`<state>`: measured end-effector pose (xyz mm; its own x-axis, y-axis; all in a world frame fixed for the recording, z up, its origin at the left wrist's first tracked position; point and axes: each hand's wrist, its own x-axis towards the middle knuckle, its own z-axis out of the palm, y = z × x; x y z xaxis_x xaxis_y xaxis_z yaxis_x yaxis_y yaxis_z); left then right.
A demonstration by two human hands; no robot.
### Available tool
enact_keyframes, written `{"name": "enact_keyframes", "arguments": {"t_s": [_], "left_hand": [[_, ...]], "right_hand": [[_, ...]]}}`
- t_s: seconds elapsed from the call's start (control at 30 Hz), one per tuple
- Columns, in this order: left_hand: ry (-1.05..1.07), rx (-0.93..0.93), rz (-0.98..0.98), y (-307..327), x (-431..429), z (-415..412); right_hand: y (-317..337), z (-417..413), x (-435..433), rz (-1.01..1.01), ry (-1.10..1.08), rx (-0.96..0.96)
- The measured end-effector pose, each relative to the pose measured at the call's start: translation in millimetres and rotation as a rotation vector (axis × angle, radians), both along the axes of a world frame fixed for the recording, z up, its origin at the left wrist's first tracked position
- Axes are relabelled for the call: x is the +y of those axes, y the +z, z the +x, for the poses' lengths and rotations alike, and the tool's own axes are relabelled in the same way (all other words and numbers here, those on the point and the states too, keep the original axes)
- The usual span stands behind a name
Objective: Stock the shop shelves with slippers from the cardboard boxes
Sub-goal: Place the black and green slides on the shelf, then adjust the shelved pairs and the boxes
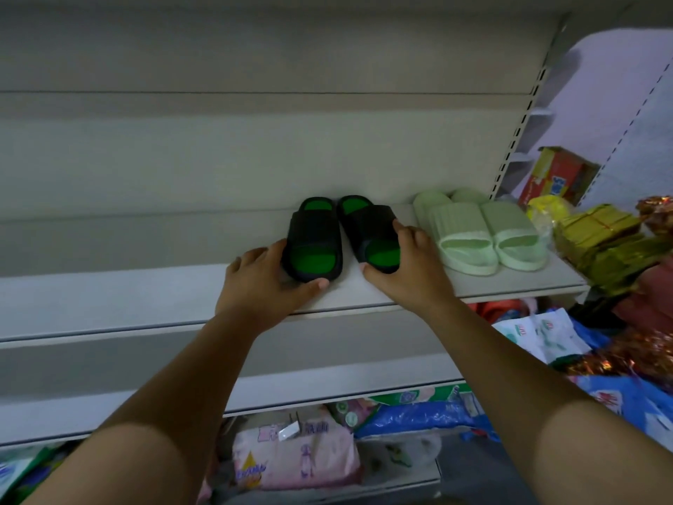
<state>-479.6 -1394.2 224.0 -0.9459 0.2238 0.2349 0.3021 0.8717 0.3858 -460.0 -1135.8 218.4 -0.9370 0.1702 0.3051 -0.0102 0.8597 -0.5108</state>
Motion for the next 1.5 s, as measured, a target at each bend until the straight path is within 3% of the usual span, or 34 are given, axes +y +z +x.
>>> {"name": "enact_keyframes", "arguments": {"t_s": [0.37,0.6,0.8,1.1,1.5], "left_hand": [[-0.097,-0.067,0.038,22.2,-4.3,22.7],[-0.224,0.168,0.014,12.5,-26.1,86.9],[-0.420,0.251,-0.174,-26.5,-61.3,168.7],[-0.371,-0.037,-0.201,-132.9,-122.6,282.1],[-0.151,-0.576,-0.216,-242.0,-169.1,383.9]], "right_hand": [[33.2,30.5,-5.0,-0.085,0.055,-0.198],[47.5,127.6,-13.1,0.073,0.255,-0.181],[8.9,209.2,-42.3,0.108,0.290,-0.262],[-113.2,325.3,-94.3,0.028,0.287,-0.404],[-227.6,409.7,-116.2,-0.096,0.218,-0.858]]}}
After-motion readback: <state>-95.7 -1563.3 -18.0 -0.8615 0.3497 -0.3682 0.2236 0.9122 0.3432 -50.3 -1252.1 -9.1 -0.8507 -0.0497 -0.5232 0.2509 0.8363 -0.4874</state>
